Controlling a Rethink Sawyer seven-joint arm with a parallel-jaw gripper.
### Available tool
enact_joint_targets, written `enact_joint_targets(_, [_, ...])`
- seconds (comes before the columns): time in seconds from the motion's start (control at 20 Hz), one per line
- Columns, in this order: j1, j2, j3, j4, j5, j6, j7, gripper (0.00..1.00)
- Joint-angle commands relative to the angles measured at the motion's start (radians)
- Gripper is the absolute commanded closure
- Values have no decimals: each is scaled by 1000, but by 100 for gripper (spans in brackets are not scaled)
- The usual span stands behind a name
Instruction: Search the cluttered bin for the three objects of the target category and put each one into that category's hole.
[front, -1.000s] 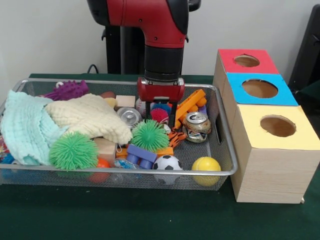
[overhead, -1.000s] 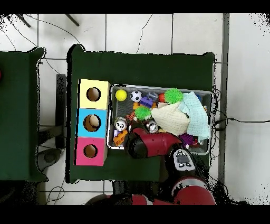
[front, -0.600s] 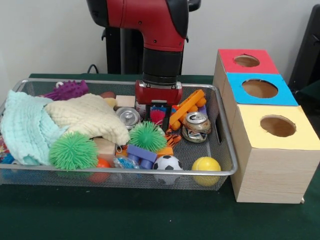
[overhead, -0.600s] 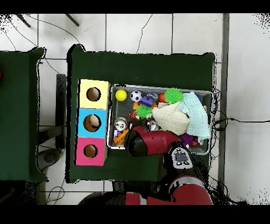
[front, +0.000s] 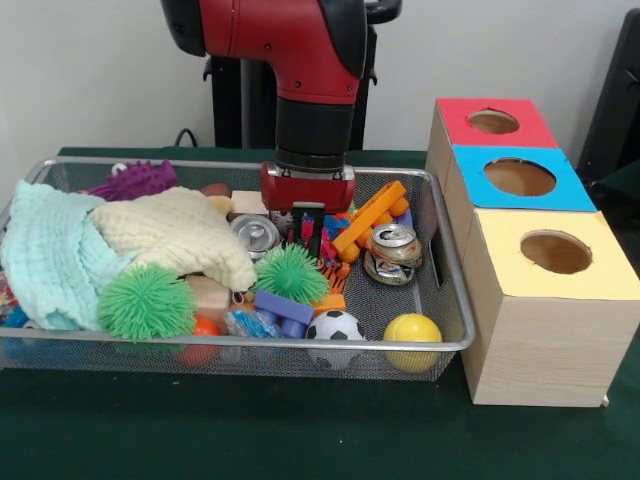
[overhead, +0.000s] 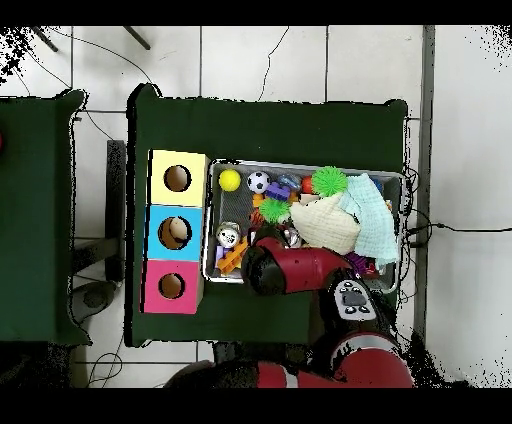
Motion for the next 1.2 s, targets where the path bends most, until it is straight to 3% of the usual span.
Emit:
enact_joint_targets(0.05, [-121,-10,115,3,12,6,138,100])
enact_joint_targets(0.2, [-161,-156,220,150,27,104,125,100])
enact_joint_targets(0.4, [-170,-376,302,328,168,336,137,100])
enact_joint_targets(0.6, [-193,-485,365,424,308,487,146,100])
enact_joint_targets(0.85, [-197,-505,367,447,364,514,113,100])
enact_joint_targets(1.05, [-172,-436,302,367,277,421,78,100])
enact_joint_targets(1.2, [-161,-333,238,232,173,372,27,100])
